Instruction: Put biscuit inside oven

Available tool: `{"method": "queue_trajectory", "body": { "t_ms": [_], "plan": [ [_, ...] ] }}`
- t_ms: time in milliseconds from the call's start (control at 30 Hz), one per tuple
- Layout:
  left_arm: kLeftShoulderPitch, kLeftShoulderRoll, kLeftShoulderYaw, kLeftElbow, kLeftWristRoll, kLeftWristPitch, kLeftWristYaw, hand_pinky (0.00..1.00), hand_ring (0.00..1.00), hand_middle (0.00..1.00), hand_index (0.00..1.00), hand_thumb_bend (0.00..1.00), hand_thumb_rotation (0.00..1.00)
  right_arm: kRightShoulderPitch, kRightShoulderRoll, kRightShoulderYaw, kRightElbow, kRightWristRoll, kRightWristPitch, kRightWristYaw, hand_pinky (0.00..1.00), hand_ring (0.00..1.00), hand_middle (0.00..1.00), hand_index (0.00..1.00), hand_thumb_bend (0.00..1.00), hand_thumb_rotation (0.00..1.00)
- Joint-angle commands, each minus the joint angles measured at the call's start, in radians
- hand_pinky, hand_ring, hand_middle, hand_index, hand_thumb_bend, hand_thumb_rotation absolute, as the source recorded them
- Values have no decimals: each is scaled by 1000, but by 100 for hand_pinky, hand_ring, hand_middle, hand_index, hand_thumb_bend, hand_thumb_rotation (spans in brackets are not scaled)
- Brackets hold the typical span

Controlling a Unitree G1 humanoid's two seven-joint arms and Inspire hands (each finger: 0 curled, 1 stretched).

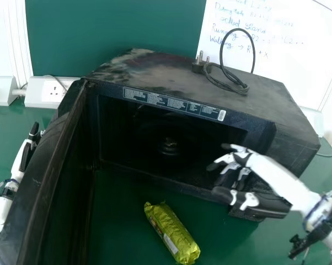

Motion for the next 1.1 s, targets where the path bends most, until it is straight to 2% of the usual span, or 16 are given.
{"method": "queue_trajectory", "body": {
  "t_ms": [0, 67, 167, 200, 300, 367, 433, 500, 600, 667, 733, 767, 900, 967, 1000, 1067],
  "plan": [
    [2, -1, 11, -7, -4, -4, -4, 25, 30, 39, 49, 52, 7, -24, -52, 21, -13, -26, 13, 15, 28, 37, 49, 71, 100, 53],
    [1, -2, 11, -5, -4, -7, -5, 26, 30, 39, 49, 52, 7, -34, -69, 33, -36, -51, 36, 15, 24, 35, 47, 71, 100, 54],
    [2, -1, 11, -8, -1, -7, -2, 26, 30, 39, 49, 52, 7, -35, -51, 53, -59, -66, 66, -5, 20, 32, 48, 74, 100, 57],
    [2, -1, 11, -7, -1, -6, -4, 26, 30, 39, 49, 52, 7, -37, -55, 58, -66, -63, 82, -2, 15, 24, 39, 74, 100, 59],
    [3, 0, 10, -8, 2, -6, -1, 26, 30, 39, 49, 52, 7, -47, -72, 81, -97, -106, 133, -3, 13, 22, 38, 75, 100, 57],
    [2, -1, 11, -7, -2, -5, -4, 26, 30, 39, 49, 52, 7, -56, -64, 98, -82, -103, 120, -2, 7, 13, 25, 81, 96, 58],
    [1, -2, 10, -7, 1, -8, -2, 25, 29, 39, 49, 52, 7, -47, -33, 118, -61, -144, 61, -40, 14, 30, 44, 75, 99, 68],
    [1, -1, 8, -7, 4, -10, -2, 25, 29, 39, 49, 52, 7, -37, -18, 138, -49, -206, 14, -78, 15, 35, 48, 73, 100, 73],
    [3, -3, 9, -10, 1, -8, -3, 26, 29, 39, 49, 52, 7, -42, -25, 171, -56, -301, 2, -101, 12, 39, 53, 72, 100, 79],
    [4, -3, 8, -11, 4, -10, -1, 26, 29, 39, 49, 52, 7, -51, -35, 188, -79, -335, 49, -82, 9, 41, 53, 72, 100, 83],
    [3, -3, 8, -10, 4, -11, -3, 26, 29, 39, 49, 52, 7, -54, -34, 194, -93, -354, 68, -76, 8, 44, 55, 73, 100, 81],
    [4, -3, 7, -12, 3, -9, -4, 26, 30, 39, 49, 52, 7, -62, -40, 203, -102, -354, 96, -59, 12, 47, 57, 72, 100, 81],
    [4, -4, 7, -12, 4, -7, -3, 26, 30, 39, 49, 52, 7, -102, -73, 252, -147, -403, 204, 5, 1, 65, 72, 85, 100, 78],
    [3, -4, 7, -11, 5, -10, -1, 26, 30, 39, 49, 52, 7, -119, -84, 290, -183, -467, 253, 30, 9, 65, 72, 84, 100, 77],
    [3, -4, 7, -11, 6, -10, -1, 26, 30, 39, 49, 52, 7, -134, -91, 311, -197, -476, 297, 60, 4, 71, 77, 87, 100, 78],
    [3, -3, 5, -14, 9, -7, 2, 26, 30, 39, 49, 52, 7, -195, -123, 370, -202, -475, 368, 143, 1, 84, 86, 94, 100, 79]
  ]
}}
